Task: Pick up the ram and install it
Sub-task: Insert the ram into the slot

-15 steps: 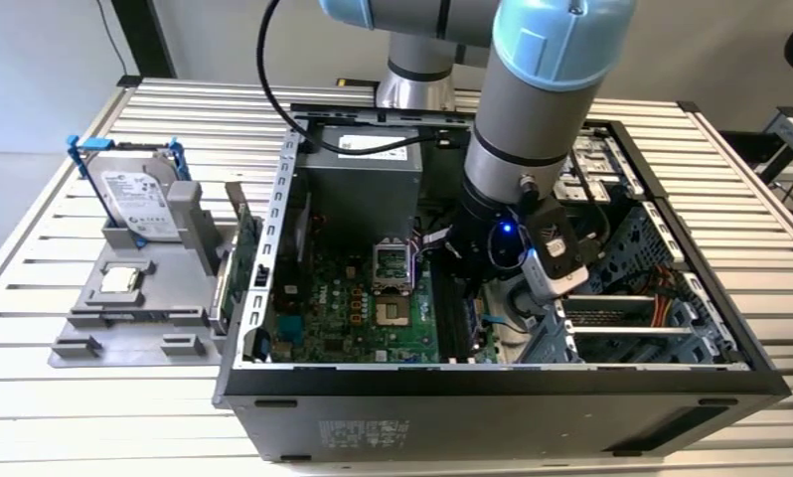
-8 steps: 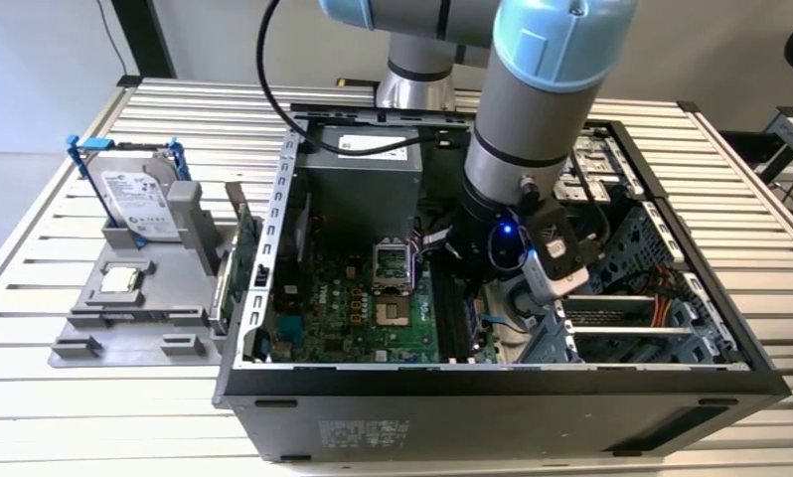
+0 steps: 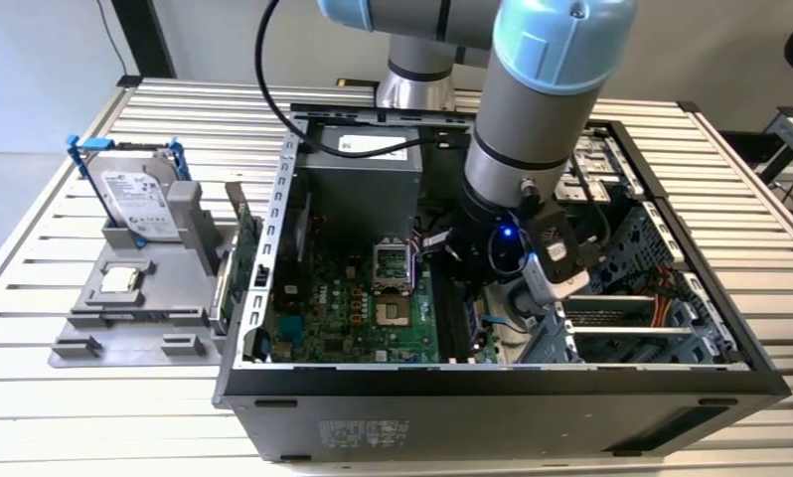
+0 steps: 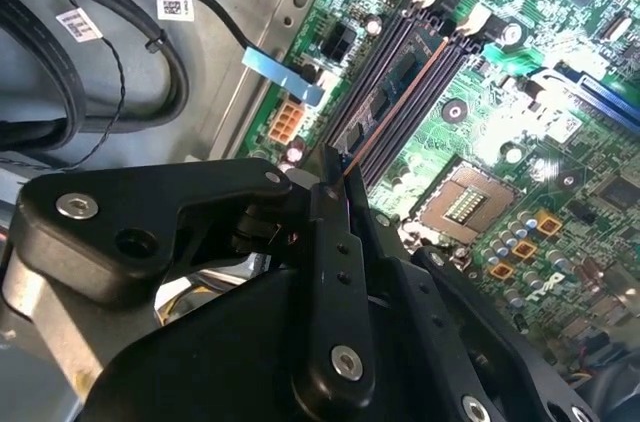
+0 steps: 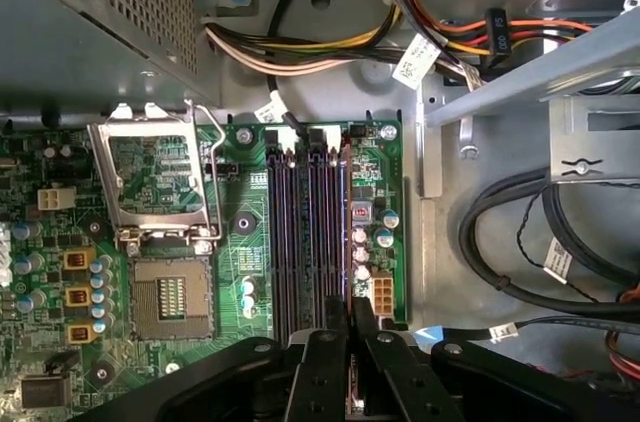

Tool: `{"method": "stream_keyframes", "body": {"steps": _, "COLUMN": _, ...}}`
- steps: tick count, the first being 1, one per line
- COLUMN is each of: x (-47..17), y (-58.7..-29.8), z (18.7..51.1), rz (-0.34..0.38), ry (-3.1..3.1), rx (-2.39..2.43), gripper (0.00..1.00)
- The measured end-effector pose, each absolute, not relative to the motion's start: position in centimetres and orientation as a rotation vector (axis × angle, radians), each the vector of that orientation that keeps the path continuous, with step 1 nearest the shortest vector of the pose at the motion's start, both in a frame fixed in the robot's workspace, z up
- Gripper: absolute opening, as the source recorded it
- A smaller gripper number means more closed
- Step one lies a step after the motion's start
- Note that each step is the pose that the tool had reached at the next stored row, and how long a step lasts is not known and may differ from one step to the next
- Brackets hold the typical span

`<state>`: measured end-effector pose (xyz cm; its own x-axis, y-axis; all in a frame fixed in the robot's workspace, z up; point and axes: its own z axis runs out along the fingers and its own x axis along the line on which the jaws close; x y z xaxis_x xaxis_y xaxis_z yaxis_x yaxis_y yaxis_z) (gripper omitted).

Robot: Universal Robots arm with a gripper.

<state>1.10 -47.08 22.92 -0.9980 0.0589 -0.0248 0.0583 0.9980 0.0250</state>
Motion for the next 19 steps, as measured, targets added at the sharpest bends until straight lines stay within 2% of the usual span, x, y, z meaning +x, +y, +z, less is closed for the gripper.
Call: {"method": "stream_keyframes", "body": {"steps": 19, "x": 0.95, "y": -47.09, "z": 22.26, "rz": 0.036, "ry": 3.124, "rx": 0.092, "gripper": 0.00}}
